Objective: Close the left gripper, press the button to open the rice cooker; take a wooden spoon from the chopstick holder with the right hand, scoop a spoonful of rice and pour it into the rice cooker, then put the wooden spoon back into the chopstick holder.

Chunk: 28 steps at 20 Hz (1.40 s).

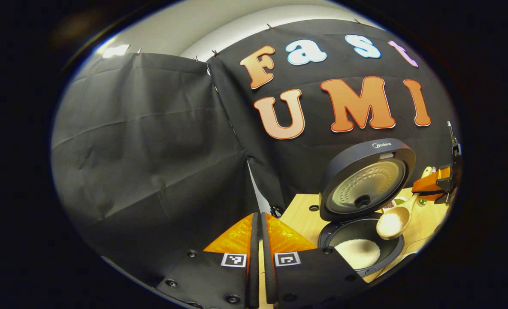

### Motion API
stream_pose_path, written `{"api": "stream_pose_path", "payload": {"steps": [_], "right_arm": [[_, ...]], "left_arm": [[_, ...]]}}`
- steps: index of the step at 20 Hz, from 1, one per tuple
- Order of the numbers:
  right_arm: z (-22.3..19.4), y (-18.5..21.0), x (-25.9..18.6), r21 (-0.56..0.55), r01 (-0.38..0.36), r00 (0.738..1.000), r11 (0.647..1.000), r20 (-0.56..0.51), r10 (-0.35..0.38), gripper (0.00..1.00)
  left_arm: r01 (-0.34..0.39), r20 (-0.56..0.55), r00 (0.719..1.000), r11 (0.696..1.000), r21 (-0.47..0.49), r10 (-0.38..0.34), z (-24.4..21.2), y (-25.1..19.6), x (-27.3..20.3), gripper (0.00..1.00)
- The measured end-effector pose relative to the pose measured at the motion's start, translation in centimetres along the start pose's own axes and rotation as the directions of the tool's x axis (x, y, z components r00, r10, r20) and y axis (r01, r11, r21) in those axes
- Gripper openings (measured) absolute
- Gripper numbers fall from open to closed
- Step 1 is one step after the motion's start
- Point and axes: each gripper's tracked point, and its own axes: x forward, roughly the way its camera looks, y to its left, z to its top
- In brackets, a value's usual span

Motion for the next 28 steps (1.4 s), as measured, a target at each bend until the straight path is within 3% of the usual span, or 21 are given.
{"api": "stream_pose_path", "payload": {"steps": [6,14,20,28], "right_arm": [[-1.5,0.3,0.9,-0.231,0.075,0.997,0.970,0.037,-0.069,0.08],[-3.0,1.3,1.4,-0.448,0.124,0.992,0.885,0.077,-0.099,0.08],[-3.8,2.7,1.1,-0.602,0.134,0.990,0.787,0.108,-0.086,0.08],[-4.5,4.6,0.9,-0.768,0.153,0.987,0.622,0.151,-0.056,0.08]], "left_arm": [[-0.012,-0.012,1.000,1.000,-0.007,0.012,-0.8,1.0,-0.1,0.10],[-0.021,-0.022,1.000,1.000,-0.011,0.021,-1.5,1.8,-0.4,0.10],[-0.022,-0.024,0.999,1.000,-0.015,0.021,-1.7,2.2,-0.6,0.10],[-0.030,-0.028,0.999,0.999,-0.021,0.030,-2.4,2.9,-1.0,0.10]]}}
